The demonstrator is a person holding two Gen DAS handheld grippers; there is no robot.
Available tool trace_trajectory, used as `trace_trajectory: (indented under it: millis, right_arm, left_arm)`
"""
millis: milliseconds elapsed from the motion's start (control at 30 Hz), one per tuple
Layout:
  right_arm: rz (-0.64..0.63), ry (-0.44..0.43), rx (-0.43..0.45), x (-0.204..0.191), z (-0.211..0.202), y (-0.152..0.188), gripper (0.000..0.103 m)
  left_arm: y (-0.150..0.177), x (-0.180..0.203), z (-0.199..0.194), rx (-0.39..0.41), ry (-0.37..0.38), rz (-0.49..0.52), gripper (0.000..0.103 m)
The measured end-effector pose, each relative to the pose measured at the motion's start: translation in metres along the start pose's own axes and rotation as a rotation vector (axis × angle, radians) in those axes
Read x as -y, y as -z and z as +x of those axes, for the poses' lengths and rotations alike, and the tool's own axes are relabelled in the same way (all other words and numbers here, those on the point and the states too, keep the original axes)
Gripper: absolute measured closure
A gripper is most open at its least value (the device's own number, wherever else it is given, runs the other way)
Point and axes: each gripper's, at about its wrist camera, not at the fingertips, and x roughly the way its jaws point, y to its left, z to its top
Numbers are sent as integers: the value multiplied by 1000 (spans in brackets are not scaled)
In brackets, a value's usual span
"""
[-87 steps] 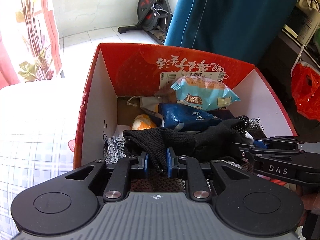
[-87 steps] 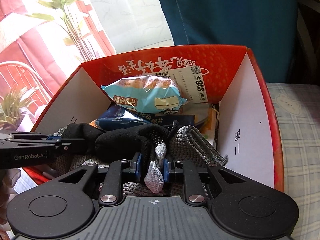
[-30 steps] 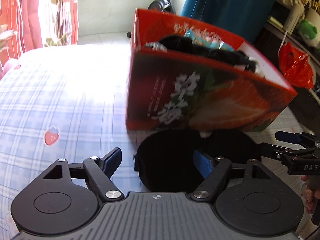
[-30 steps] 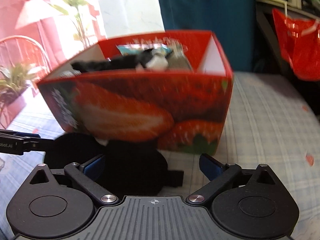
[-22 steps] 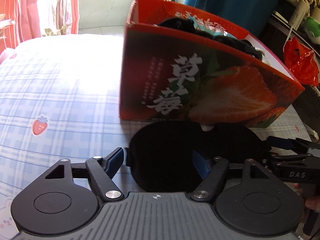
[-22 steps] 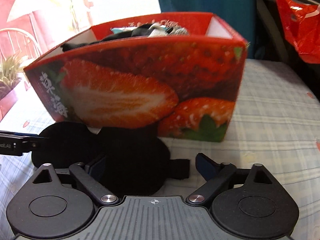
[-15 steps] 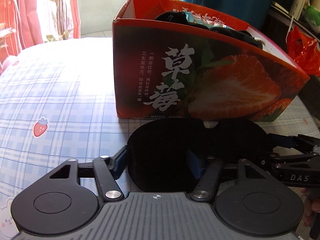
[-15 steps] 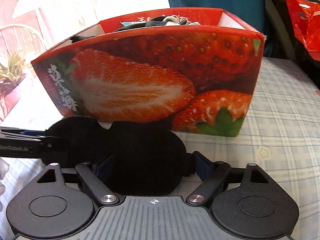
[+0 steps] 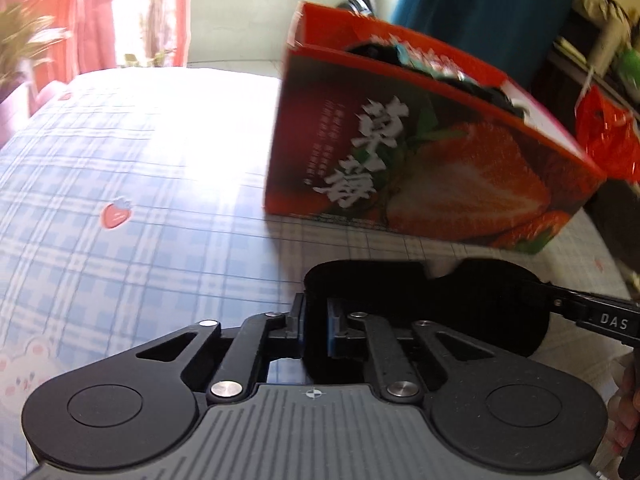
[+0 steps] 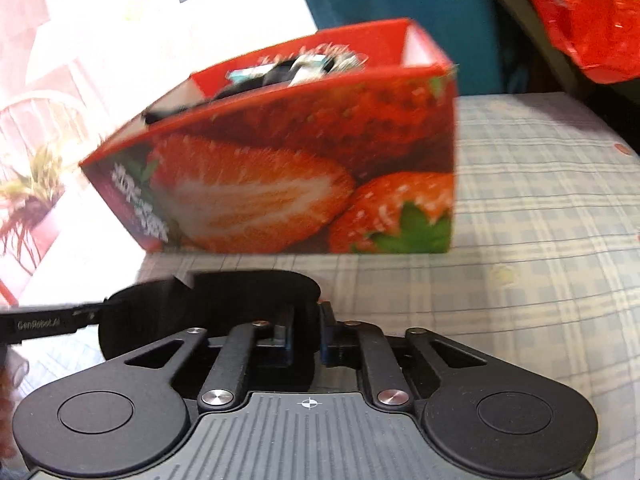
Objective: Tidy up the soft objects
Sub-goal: 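Lift the black eye mask with both grippers over the red box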
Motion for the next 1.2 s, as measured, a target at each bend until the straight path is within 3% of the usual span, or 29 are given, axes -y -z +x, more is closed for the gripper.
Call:
trace_trajectory:
  millis: [433, 633, 833, 1000, 1200]
  right_arm:
    - [-34, -127, 128, -9, -55, -34, 96]
    - [-125, -165, 212, -21, -88, -74, 96]
    - [-185, -149, 301, -31, -95, -120, 96]
    - [-191, -99, 330, -31, -78, -140, 96]
    - [-203, -6, 262, -25, -32, -140, 96]
  left_arm:
    - [-21, 15, -60, 194, 21, 47, 95]
    - [-51, 21, -97, 332, 32, 86, 95]
    - [-97, 43, -101, 413, 17, 148, 95]
    - [-119, 57, -76, 400, 0, 186, 95]
    - [-130, 52, -28, 298, -19, 160, 95]
